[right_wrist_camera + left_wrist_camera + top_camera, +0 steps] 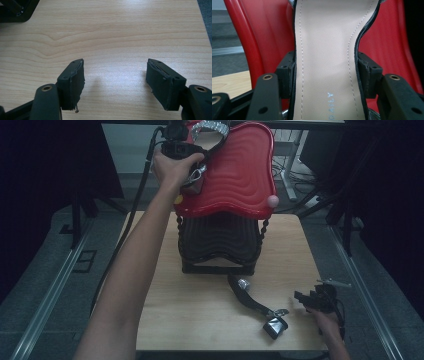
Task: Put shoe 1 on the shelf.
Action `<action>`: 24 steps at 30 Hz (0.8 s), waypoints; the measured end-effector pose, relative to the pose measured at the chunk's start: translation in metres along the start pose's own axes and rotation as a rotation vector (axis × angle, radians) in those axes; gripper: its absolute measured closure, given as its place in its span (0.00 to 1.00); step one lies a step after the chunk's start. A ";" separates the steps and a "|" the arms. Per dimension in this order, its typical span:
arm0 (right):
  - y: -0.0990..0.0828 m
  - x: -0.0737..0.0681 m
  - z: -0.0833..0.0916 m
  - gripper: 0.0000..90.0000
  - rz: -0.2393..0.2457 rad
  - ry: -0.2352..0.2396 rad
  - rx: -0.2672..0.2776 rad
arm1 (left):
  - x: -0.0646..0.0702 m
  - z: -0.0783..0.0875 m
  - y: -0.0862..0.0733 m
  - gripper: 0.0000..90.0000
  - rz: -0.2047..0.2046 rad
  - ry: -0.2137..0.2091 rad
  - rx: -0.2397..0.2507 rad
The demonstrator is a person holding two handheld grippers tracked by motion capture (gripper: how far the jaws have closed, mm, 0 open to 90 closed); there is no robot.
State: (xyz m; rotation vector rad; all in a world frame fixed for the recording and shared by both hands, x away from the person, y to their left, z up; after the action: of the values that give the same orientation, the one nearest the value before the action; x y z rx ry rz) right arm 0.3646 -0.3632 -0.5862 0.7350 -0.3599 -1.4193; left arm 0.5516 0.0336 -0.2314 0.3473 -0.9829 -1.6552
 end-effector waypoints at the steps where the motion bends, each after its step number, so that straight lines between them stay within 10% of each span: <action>1: 0.000 -0.001 0.000 0.35 -0.001 0.001 -0.002 | -0.003 -0.004 -0.005 0.47 0.006 0.013 -0.003; 24: 0.000 -0.001 -0.002 0.35 0.002 -0.009 -0.008 | -0.028 0.046 -0.018 0.33 -0.038 -0.173 0.080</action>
State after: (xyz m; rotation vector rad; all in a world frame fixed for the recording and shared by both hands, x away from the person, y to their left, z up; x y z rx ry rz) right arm 0.3651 -0.3614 -0.5873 0.7212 -0.3615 -1.4223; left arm 0.5178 0.0786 -0.2239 0.2807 -1.1805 -1.7044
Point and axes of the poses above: each handheld gripper's, and its own axes: z roughly backward along the jaws, y roughly out of its top, x roughly to its right, the point moved 9 cm from there along -z, roughly forward along the jaws, and after that the axes turned 2 degrees about y, right-handed, at the moved point
